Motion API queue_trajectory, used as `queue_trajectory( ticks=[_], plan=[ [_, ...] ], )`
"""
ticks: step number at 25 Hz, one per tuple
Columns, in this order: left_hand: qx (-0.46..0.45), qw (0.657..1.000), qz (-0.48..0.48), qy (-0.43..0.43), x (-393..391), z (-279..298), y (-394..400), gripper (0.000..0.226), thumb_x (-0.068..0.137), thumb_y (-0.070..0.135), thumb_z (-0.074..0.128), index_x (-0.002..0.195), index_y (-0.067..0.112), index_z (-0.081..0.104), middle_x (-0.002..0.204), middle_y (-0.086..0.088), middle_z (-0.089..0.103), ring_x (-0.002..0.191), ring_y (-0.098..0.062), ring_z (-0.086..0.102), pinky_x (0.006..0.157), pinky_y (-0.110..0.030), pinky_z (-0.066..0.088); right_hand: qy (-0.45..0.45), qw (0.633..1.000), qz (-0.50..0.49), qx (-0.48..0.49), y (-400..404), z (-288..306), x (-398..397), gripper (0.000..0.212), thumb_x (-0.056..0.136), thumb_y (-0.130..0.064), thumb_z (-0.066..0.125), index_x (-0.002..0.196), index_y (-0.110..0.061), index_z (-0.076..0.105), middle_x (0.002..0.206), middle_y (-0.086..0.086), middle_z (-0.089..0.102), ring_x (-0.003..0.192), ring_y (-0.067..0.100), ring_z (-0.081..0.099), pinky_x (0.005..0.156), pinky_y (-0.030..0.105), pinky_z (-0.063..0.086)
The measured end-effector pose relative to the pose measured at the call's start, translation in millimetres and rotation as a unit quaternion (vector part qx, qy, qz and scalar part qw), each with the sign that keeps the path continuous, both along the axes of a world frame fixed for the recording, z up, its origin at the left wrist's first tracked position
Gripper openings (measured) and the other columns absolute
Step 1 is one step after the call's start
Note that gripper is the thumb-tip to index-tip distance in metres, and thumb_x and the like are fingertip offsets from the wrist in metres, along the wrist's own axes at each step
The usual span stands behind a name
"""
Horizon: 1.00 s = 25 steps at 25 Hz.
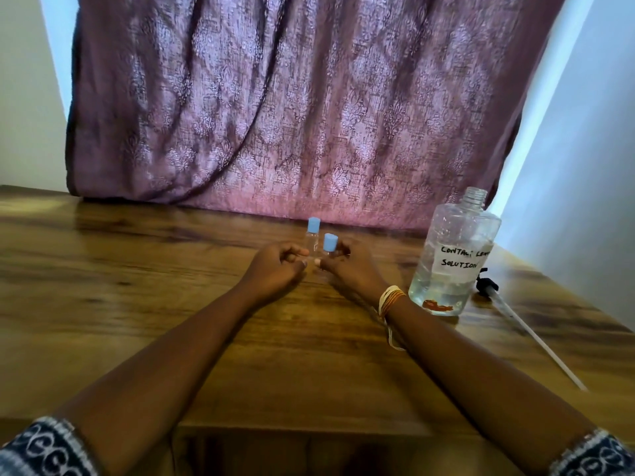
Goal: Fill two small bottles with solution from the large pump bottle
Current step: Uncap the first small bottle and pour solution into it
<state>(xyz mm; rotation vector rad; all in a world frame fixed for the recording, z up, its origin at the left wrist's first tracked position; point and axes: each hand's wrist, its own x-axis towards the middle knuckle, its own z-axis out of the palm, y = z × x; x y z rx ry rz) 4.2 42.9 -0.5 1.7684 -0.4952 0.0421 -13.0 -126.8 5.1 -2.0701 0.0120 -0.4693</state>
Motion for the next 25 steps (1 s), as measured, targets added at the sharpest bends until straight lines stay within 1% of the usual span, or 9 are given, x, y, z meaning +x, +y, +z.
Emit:
queue_trajectory(
  ticks=[2, 4, 6, 8, 11, 15, 19, 22, 25],
  plan=[
    [-0.013, 0.999, -0.034, 0.010, 1, -1, 0, 0.029, 0.083, 0.009, 0.067, 0.099, 0.032, 0.065, 0.099, -0.005, 0.070, 0.096, -0.032, 0.069, 0.081, -0.050, 0.059, 0.003, 0.998, 0.048, 0.051, 6, -2, -6, 0.045, 0.077, -0.015, 0.079, 0.119, -0.007, 0.064, 0.106, 0.006, 0.073, 0.094, 0.018, 0.070, 0.083, 0.035, 0.059],
    [0.007, 0.998, -0.065, -0.005, 1, -1, 0, 0.047, 0.077, 0.008, 0.073, 0.119, 0.024, 0.060, 0.107, -0.003, 0.070, 0.098, -0.025, 0.069, 0.082, -0.045, 0.060, 0.006, 0.992, 0.074, 0.098, 6, -2, -8, 0.047, 0.073, -0.011, 0.082, 0.117, -0.007, 0.065, 0.107, 0.010, 0.074, 0.099, 0.023, 0.071, 0.089, 0.044, 0.059],
    [0.018, 0.998, -0.066, -0.014, 0, -2, -1, 0.065, 0.068, 0.010, 0.081, 0.128, 0.015, 0.055, 0.108, -0.003, 0.072, 0.096, -0.019, 0.071, 0.081, -0.039, 0.060, 0.022, 0.987, 0.102, 0.122, 3, -2, -8, 0.048, 0.070, -0.011, 0.084, 0.115, -0.006, 0.066, 0.107, 0.012, 0.074, 0.100, 0.027, 0.071, 0.089, 0.048, 0.058],
    [0.029, 0.998, -0.039, -0.032, 1, -5, -2, 0.059, 0.065, 0.012, 0.083, 0.120, 0.015, 0.061, 0.100, -0.003, 0.075, 0.089, -0.017, 0.073, 0.078, -0.041, 0.061, 0.033, 0.984, 0.125, 0.123, 3, 1, -14, 0.048, 0.071, -0.011, 0.084, 0.115, -0.006, 0.065, 0.108, 0.013, 0.073, 0.098, 0.026, 0.071, 0.085, 0.043, 0.060],
    [0.030, 0.998, -0.035, -0.052, 2, -8, -4, 0.042, 0.067, 0.013, 0.082, 0.107, 0.015, 0.069, 0.091, -0.005, 0.077, 0.083, -0.021, 0.074, 0.075, -0.045, 0.061, -0.002, 0.991, 0.105, 0.081, 6, 14, -21, 0.046, 0.074, -0.013, 0.082, 0.116, -0.006, 0.064, 0.108, 0.013, 0.071, 0.087, 0.012, 0.070, 0.070, 0.023, 0.059],
    [0.029, 0.996, -0.053, -0.064, -2, -6, -6, 0.030, 0.073, 0.018, 0.081, 0.102, 0.018, 0.073, 0.089, -0.004, 0.077, 0.081, -0.017, 0.073, 0.073, -0.035, 0.058, -0.075, 0.992, 0.087, 0.042, 6, 22, -24, 0.030, 0.077, -0.014, 0.080, 0.103, 0.000, 0.072, 0.099, 0.015, 0.075, 0.087, 0.019, 0.071, 0.079, 0.027, 0.058],
    [-0.012, 0.998, -0.044, -0.032, -5, -3, -8, 0.006, 0.078, 0.014, 0.077, 0.083, 0.017, 0.075, 0.063, 0.004, 0.071, 0.050, -0.005, 0.060, 0.052, -0.023, 0.044, -0.074, 0.992, 0.104, -0.005, 5, 25, -24, 0.023, 0.079, -0.013, 0.078, 0.100, -0.004, 0.074, 0.099, 0.008, 0.074, 0.075, -0.002, 0.066, 0.071, 0.009, 0.051],
    [0.001, 0.998, -0.045, -0.038, -6, -1, -11, 0.012, 0.079, 0.010, 0.075, 0.073, 0.020, 0.072, 0.046, 0.010, 0.063, 0.037, 0.000, 0.051, 0.043, -0.017, 0.038, -0.091, 0.990, 0.110, -0.023, 4, 27, -23, 0.023, 0.081, -0.009, 0.075, 0.101, 0.001, 0.073, 0.102, 0.013, 0.074, 0.080, 0.000, 0.064, 0.076, 0.008, 0.052],
    [0.007, 0.998, -0.052, -0.045, -8, 0, -11, 0.012, 0.079, 0.009, 0.075, 0.076, 0.019, 0.073, 0.048, 0.012, 0.065, 0.039, 0.002, 0.052, 0.043, -0.015, 0.039, -0.096, 0.985, 0.141, -0.026, 2, 27, -23, 0.021, 0.083, -0.005, 0.072, 0.103, 0.004, 0.071, 0.104, 0.016, 0.073, 0.085, 0.003, 0.066, 0.081, 0.011, 0.052]
  ],
)
